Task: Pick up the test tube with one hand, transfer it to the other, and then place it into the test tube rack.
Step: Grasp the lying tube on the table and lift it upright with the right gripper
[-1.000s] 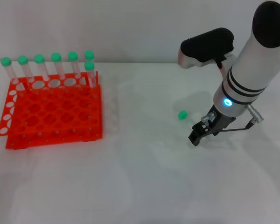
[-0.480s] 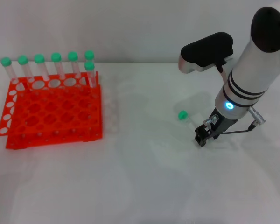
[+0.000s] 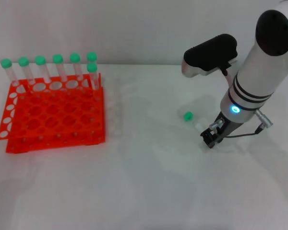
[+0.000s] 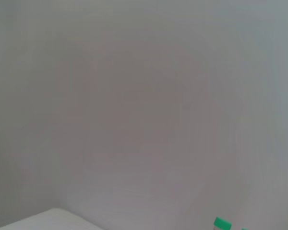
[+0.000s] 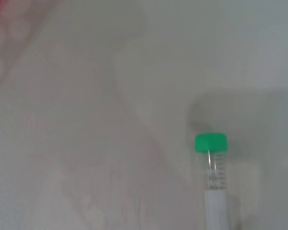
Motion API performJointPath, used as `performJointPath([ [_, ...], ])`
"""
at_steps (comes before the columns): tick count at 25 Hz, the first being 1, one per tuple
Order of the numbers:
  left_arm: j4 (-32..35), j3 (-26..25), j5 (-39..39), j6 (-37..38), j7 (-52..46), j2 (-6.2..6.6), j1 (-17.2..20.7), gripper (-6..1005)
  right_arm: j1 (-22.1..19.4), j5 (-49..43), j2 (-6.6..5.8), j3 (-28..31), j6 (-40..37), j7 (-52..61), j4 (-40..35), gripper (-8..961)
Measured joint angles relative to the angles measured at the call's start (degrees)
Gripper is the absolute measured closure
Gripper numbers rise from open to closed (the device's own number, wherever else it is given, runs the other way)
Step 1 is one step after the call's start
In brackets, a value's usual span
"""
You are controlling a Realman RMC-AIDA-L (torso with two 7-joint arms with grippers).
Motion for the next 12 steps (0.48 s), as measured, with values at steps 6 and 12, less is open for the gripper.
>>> performJointPath([
  [6,0.0,0.0,0.2,-0.4,0.0,0.0,0.2,174,-1.4,0.0,-0.37,0.5,0.0,-0.8,-3.5,762],
  [12,0.0,-0.1,0.2,-0.1,-0.2,0.0,-0.1,176,-14.3,0.5,-0.46,9.8,-3.0,-8.3,-21.6,771],
])
